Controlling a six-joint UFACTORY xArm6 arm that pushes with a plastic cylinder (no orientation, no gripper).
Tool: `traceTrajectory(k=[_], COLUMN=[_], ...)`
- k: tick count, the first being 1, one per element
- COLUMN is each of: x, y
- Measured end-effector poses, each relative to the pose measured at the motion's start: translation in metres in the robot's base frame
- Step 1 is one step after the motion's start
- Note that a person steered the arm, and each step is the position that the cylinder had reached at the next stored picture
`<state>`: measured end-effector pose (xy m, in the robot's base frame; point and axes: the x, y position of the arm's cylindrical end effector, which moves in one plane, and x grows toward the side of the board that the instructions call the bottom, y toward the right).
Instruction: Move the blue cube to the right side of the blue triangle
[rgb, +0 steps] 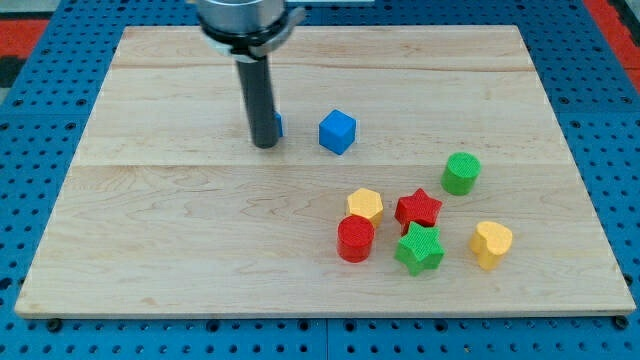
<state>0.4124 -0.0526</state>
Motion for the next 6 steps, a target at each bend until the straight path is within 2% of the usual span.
traceTrajectory(k=[1,2,4,6], x=[0.042,0.062,0.032,-0.006], y=[0.017,0.045,0.124,0.052])
